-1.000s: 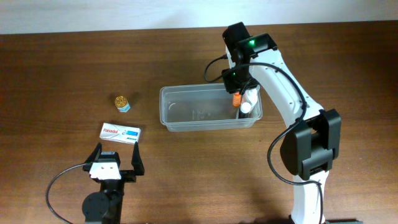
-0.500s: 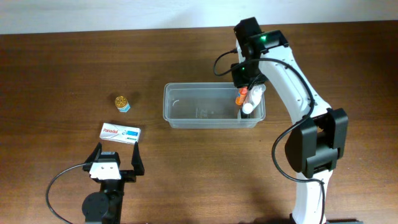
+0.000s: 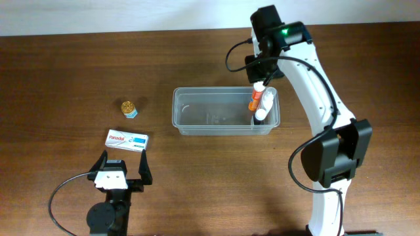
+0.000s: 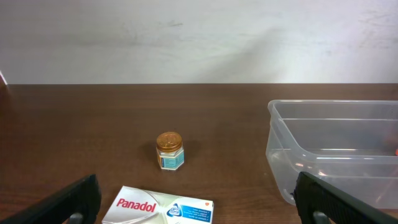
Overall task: Pack container
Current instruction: 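Open the right gripper and withdraw it to the right side, then move the left gripper to the gold-lidded jar and grasp it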
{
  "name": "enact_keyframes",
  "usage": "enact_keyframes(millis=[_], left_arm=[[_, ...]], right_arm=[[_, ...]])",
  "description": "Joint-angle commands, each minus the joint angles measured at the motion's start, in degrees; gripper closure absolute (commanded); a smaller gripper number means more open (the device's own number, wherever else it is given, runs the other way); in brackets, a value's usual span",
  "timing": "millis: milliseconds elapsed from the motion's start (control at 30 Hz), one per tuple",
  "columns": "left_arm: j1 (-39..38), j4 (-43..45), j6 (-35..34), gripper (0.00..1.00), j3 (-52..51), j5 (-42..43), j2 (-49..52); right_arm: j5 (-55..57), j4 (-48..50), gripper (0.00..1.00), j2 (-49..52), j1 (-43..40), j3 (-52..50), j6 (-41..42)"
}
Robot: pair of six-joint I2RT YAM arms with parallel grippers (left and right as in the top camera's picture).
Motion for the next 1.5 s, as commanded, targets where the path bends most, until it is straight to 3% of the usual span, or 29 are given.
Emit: enact_keyframes(millis=[0,133,400,967,1233,1467], left_arm=[[-0.2,0.3,0.9,0.01,-0.4,0.3,-0.4],[-0.2,0.3,0.9,0.01,-0.4,0.3,-0.4],[-0.2,0.3,0.9,0.01,-0.4,0.3,-0.4],[-0.2,0.3,0.9,0.01,-0.4,0.3,-0.4],[-0.2,1.5,0.9,0.01,-0.4,-5.5,-0.4],[0.0,6.3,-1.6,0.01,3.5,-0.9,0.1]], right_arm=[[2.3,-3.0,0.43,-0.6,-0.3,6.6,-0.5],[2.4,-8.0,0.23,-0.6,-2.0,14.7,0.0],[2.4,-17.9,0.01,-0.6,-10.1,29.7,5.6],[3.3,-23.0,0.02,-0.6,-27.5,33.1,5.6],[3.3,-23.0,0.02,-0.6,-28.2,33.1,5.6],[3.3,-23.0,0.02,-0.6,-28.2,33.1,5.6]])
